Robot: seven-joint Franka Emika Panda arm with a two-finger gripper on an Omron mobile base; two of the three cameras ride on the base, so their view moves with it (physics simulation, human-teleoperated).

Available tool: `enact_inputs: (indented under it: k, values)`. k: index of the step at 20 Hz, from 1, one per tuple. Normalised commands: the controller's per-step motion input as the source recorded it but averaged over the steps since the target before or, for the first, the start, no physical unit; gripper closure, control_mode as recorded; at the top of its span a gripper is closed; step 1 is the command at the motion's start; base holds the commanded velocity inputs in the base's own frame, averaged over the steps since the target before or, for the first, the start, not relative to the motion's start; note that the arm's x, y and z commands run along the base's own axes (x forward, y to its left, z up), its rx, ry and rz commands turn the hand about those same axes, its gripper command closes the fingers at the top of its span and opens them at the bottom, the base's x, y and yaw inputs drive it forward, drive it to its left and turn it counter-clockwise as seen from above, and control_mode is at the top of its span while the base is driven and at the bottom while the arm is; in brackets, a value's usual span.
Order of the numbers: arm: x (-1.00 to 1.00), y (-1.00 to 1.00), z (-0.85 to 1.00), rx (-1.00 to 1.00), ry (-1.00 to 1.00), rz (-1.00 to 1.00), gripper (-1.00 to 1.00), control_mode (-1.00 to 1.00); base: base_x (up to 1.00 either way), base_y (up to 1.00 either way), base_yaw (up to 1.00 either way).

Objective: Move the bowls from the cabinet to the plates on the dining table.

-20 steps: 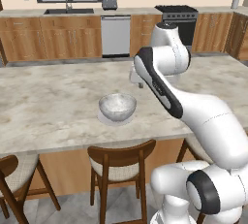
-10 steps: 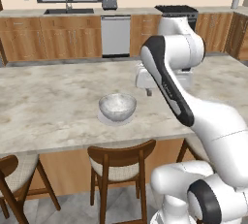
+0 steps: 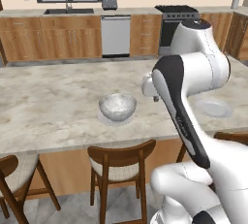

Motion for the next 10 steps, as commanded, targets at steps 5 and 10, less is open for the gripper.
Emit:
enact_inputs:
  k: [5,10]
  values:
    - [-0.09,-0.02,0.02,-0.11,-0.43,0.14,-1.0,-1.0,0.0,0.0,0.0]
    - [0.06,-0.02,0.0,-0.02,-0.19,0.1,-1.0,-1.0,0.0,0.0,0.0]
